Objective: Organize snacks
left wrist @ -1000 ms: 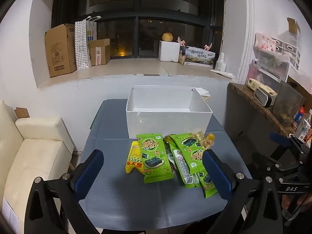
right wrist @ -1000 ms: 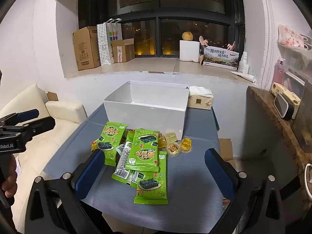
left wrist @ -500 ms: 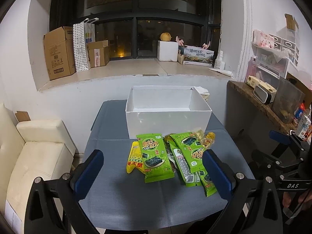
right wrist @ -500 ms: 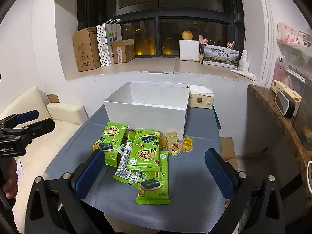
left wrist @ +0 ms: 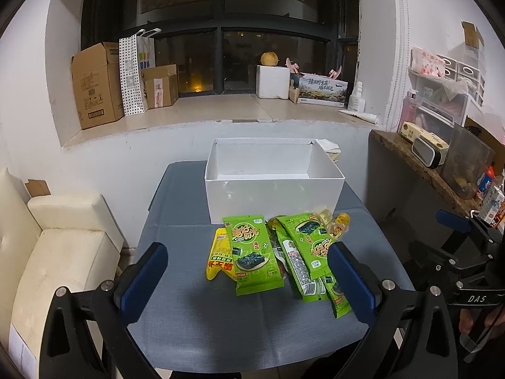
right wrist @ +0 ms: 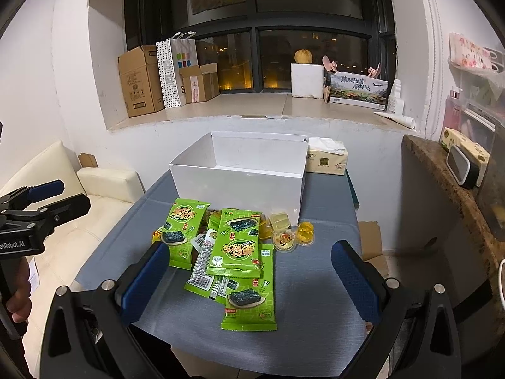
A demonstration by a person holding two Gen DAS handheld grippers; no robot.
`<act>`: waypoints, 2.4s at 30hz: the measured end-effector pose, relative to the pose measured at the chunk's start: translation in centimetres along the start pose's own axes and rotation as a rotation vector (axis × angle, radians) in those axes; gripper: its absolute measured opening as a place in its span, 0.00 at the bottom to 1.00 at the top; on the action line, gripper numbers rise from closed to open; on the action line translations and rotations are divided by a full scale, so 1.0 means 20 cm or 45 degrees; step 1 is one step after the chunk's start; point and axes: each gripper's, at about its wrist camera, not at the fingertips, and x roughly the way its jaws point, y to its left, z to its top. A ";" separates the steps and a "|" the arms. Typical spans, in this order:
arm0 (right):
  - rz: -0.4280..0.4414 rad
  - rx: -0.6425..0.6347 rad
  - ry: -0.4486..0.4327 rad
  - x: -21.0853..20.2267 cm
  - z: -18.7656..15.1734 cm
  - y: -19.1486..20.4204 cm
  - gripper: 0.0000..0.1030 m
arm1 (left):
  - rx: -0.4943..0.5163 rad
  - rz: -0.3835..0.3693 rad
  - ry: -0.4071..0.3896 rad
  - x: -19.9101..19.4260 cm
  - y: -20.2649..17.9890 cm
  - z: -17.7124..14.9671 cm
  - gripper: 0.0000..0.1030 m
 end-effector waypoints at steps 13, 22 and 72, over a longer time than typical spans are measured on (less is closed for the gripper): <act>0.006 -0.010 0.004 0.01 0.00 0.01 1.00 | -0.007 0.001 -0.004 0.00 0.01 0.00 1.00; 0.013 -0.011 0.001 0.01 0.00 0.02 1.00 | -0.011 -0.001 -0.005 0.00 0.02 0.00 1.00; 0.029 0.041 0.405 1.07 -0.08 0.05 1.00 | -0.027 -0.035 0.096 0.12 0.16 -0.19 1.00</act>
